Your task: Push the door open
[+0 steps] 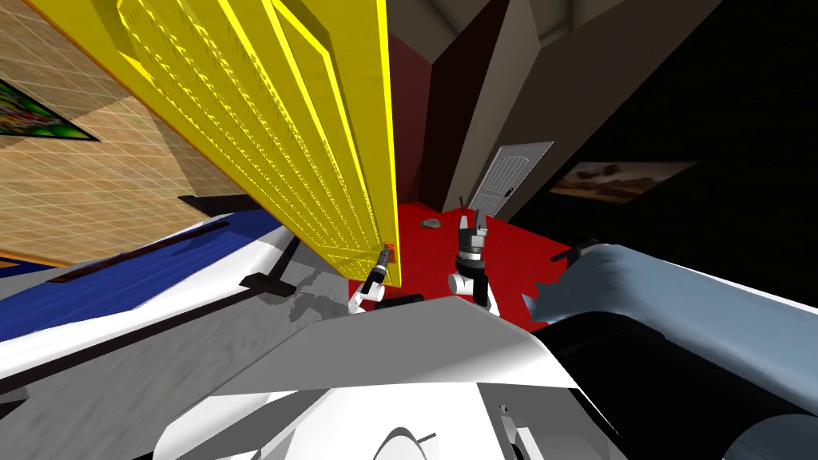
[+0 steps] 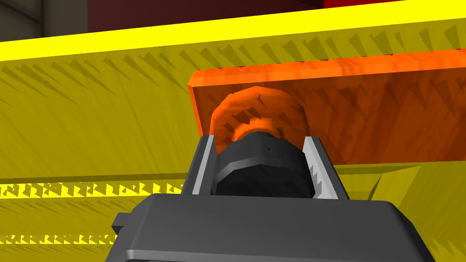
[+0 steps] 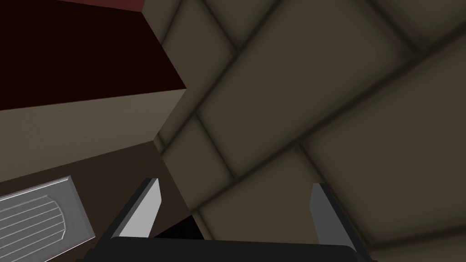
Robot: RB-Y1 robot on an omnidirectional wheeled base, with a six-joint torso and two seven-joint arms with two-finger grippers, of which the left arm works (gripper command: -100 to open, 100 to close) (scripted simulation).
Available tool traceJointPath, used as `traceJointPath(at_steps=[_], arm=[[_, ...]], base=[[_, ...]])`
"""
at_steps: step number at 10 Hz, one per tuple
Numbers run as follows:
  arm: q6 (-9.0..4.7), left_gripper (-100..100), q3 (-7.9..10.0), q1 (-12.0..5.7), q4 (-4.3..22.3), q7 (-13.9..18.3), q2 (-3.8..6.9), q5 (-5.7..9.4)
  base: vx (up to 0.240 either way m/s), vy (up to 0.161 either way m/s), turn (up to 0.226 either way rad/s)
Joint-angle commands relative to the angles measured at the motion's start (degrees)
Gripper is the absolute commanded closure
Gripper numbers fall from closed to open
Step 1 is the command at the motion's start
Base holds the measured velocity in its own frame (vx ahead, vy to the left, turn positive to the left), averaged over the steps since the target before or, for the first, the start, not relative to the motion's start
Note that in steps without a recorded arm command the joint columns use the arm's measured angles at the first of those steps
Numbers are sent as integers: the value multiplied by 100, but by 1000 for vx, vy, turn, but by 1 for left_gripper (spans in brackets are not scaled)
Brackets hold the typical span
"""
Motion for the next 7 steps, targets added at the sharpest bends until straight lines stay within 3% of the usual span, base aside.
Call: traceJointPath(at_steps=[1,3,4,5,6,7], arm=[[50,100,185,-9,-40,-23,-57,31],[46,100,324,-20,-43,-31,-209,61],[44,100,398,-26,-44,-35,-338,77],[53,100,348,-1,-48,-49,-271,57],[41,100,479,-30,-55,-58,-130,81],[41,100,542,-39,-49,-63,-73,92]], base=[[191,-173,107],[168,-183,90],[137,-164,108],[71,-71,45],[140,-64,42],[169,-150,97]])
